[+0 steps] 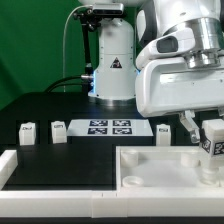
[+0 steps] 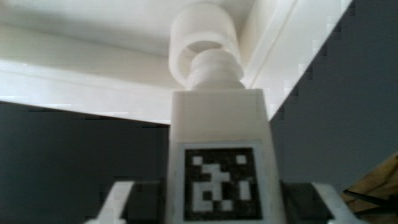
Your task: Assemble one leg
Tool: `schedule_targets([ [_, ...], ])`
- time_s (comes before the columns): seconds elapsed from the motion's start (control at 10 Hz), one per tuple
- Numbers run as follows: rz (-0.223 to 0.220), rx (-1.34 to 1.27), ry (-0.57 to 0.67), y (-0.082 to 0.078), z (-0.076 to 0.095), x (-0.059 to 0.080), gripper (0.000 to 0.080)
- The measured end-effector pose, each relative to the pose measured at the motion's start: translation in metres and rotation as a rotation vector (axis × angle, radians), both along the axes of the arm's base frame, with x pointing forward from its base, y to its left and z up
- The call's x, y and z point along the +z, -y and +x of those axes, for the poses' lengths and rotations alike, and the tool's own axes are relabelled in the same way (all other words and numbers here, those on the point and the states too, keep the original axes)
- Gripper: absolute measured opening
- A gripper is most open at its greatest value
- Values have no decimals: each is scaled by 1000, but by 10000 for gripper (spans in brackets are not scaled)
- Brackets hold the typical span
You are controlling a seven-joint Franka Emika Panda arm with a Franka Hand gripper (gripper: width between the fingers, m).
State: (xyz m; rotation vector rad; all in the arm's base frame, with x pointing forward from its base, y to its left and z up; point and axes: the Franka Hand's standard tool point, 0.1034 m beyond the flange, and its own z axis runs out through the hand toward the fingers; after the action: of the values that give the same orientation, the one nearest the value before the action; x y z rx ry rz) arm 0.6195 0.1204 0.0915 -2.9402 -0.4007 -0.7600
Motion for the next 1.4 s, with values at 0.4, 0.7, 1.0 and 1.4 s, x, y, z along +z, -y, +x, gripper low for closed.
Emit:
schedule_targets([
  [0.4,3,-1,8,1,-1,-10,290],
  [0.7,6,-2,21,2,-2,-18,290],
  [1.0,11,1,73,3,0,-18,290],
  [1.4,11,4,81,3,-1,-18,506],
])
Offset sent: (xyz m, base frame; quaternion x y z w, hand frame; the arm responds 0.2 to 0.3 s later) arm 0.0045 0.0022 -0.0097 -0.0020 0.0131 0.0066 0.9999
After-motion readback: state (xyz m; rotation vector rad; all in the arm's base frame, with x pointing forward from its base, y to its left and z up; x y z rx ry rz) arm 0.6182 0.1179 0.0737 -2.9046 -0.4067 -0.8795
